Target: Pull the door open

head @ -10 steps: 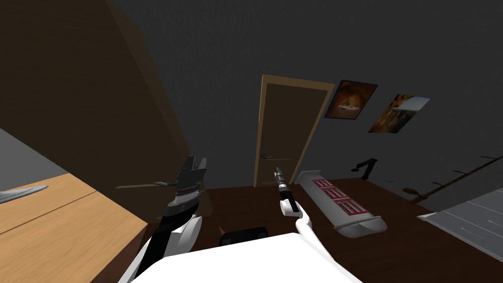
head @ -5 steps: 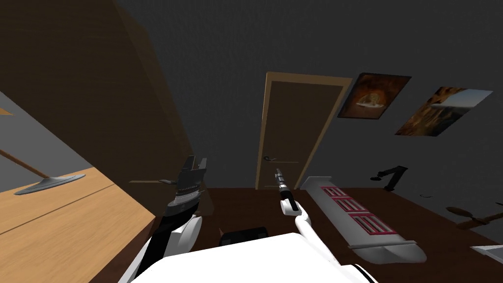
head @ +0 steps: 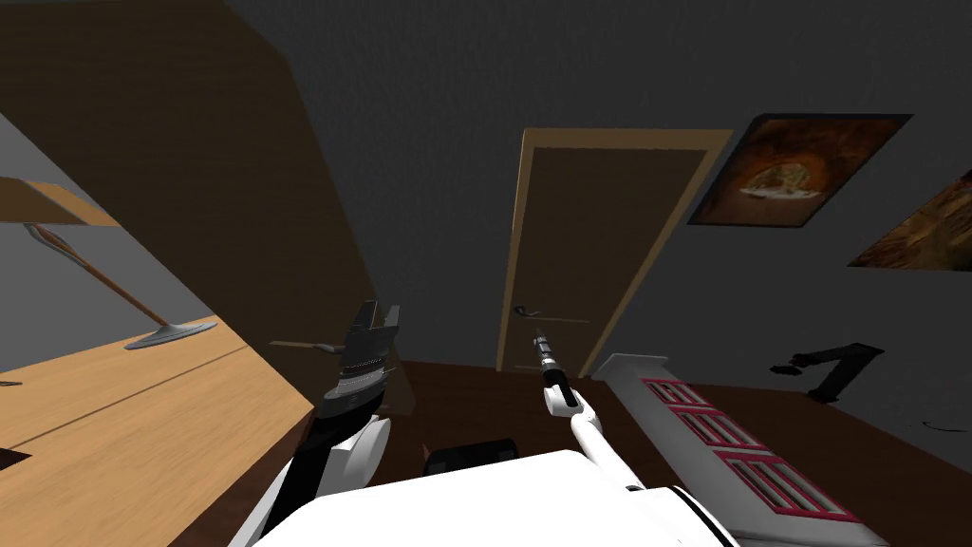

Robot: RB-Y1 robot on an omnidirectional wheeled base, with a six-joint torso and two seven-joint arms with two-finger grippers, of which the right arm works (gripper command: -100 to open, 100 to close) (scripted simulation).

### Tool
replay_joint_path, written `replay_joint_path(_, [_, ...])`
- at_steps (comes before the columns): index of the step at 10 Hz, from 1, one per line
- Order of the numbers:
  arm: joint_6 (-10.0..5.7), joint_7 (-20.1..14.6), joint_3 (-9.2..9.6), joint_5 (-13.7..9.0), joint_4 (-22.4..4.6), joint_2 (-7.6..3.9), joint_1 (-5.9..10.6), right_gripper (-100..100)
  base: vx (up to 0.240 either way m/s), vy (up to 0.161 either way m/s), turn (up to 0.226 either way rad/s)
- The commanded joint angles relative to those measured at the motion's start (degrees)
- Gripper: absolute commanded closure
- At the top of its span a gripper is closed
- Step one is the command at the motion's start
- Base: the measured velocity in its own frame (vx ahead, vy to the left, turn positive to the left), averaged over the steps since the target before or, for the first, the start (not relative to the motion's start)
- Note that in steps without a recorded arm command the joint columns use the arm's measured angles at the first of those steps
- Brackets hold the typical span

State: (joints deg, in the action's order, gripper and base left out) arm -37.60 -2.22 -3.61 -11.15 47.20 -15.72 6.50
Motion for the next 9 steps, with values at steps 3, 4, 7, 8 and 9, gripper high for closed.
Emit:
replay_joint_path(3, [-0.38,0.39,-0.10,-0.27,-4.03,-0.56,1.94,-100,0.044,-0.040,0.053])
replay_joint_path(4, [-0.60,0.55,-0.13,-0.39,-5.78,-0.83,2.70,-100,0.050,-0.040,0.106])
replay_joint_path(7, [-1.78,-0.15,-0.53,-0.73,-8.05,-1.85,2.96,-100,0.079,-0.039,0.101])
replay_joint_path(8, [-1.98,-0.36,-0.66,-0.82,-8.21,-2.11,2.77,-100,0.200,-0.015,0.109])
replay_joint_path(9, [-2.43,-0.82,-0.95,-1.02,-8.54,-2.67,2.36,-100,0.192,0.004,0.110])
